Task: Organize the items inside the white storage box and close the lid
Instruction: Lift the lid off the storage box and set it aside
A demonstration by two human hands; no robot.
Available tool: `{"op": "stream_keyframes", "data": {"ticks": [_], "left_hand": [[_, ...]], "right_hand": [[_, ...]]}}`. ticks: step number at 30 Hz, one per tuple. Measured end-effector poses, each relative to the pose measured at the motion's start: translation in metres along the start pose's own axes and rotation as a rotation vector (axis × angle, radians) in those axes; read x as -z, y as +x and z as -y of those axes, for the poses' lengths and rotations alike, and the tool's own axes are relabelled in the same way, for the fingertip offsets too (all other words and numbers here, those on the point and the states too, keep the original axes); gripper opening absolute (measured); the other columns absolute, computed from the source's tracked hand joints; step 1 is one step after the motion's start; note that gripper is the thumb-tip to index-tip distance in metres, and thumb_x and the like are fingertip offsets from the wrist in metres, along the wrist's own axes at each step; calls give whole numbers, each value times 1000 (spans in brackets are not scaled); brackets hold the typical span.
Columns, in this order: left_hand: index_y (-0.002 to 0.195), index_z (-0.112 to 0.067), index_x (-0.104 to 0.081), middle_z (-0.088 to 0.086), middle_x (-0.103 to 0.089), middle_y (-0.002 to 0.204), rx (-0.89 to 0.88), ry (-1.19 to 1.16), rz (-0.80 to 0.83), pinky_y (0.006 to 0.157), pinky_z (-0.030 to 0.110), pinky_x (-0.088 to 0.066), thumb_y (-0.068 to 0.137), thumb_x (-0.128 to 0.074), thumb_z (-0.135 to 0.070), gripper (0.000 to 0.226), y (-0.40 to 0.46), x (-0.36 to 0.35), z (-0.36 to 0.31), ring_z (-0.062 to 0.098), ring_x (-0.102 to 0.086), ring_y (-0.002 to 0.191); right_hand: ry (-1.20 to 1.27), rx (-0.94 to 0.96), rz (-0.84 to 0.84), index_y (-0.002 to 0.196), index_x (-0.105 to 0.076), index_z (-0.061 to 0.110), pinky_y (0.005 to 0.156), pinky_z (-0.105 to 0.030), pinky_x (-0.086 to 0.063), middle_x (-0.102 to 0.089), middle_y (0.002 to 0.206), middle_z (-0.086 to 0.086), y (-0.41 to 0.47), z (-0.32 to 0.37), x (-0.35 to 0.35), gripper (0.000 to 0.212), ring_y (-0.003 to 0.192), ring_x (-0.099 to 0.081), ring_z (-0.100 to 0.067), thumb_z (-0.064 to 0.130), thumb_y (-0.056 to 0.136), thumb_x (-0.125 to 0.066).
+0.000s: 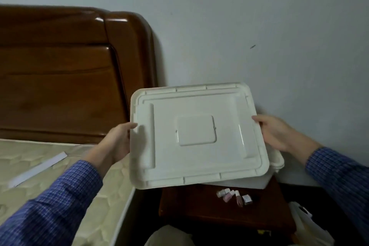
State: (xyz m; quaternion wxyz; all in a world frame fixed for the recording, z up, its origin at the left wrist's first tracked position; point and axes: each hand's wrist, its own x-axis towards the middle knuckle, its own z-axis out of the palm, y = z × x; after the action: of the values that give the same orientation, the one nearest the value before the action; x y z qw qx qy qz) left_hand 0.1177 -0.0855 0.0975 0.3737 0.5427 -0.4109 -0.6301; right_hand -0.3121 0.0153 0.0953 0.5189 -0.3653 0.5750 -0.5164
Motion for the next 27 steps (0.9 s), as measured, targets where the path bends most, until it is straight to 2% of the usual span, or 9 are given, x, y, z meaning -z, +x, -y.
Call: {"op": "stream_keyframes", "data": {"ticks": [4,10,13,16,17,19,21,25,27], "left_hand": [[113,1,-63,21,-67,107,7,208,-292,84,50,-57,101,-51,-15,23,-1,57,25,36,-66,98],[98,0,-62,15,-65,91,157,35,-614,56,40,-52,99,-44,-7,19,-24,181,66,30,-63,79],[101,-1,-54,12,-54,81,229,-49,-721,56,37,-45,100,-35,-3,19,-45,235,91,26,-54,70],[79,-8,-44,9,-45,76,241,-90,-875,58,29,-39,98,-35,-2,22,-69,275,116,22,-45,64],[81,-5,-48,14,-49,82,226,-63,-911,63,32,-44,97,-35,0,21,-75,286,124,27,-50,68],[110,5,-56,21,-56,106,221,-93,-947,92,45,-52,97,-36,-2,25,-81,303,140,38,-59,95],[133,8,-49,22,-56,120,230,-131,-976,106,54,-44,96,-34,-2,41,-84,312,150,39,-57,111],[137,6,-45,22,-58,120,263,-136,-1006,104,53,-46,90,-36,0,48,-83,325,169,39,-57,113],[139,5,-42,20,-58,119,279,-126,-992,103,49,-46,90,-37,-2,50,-76,331,176,38,-57,112]], "right_hand": [[-91,-23,24,117,-67,-1,90,-48,-55,-72,115,-22,25,-19,-65,29,103,-71,-37,6,99,-45],[-164,-116,262,95,-79,8,73,-37,-57,-77,98,-11,64,-51,-197,24,86,-74,-24,15,94,-56],[-300,-148,324,97,-75,11,78,-36,-54,-77,92,-6,76,-77,-263,16,92,-70,-23,17,93,-60],[-450,-182,339,95,-74,17,72,-32,-56,-76,86,1,85,-103,-322,13,83,-70,-15,19,93,-61],[-456,-203,349,100,-72,17,74,-33,-59,-76,92,0,87,-111,-340,13,86,-70,-15,20,94,-61],[-391,-257,383,116,-66,19,78,-37,-59,-73,108,-2,89,-128,-373,19,99,-68,-19,21,98,-59],[-262,-303,388,130,-57,17,79,-38,-58,-68,122,-8,93,-144,-403,32,109,-65,-25,17,98,-58],[-82,-393,412,146,-41,11,106,-48,-47,-47,147,-16,93,-165,-449,53,131,-51,-35,16,97,-59],[-142,-399,498,149,-38,11,105,-48,-48,-44,151,-13,89,-171,-463,55,130,-53,-33,20,98,-59]]}}
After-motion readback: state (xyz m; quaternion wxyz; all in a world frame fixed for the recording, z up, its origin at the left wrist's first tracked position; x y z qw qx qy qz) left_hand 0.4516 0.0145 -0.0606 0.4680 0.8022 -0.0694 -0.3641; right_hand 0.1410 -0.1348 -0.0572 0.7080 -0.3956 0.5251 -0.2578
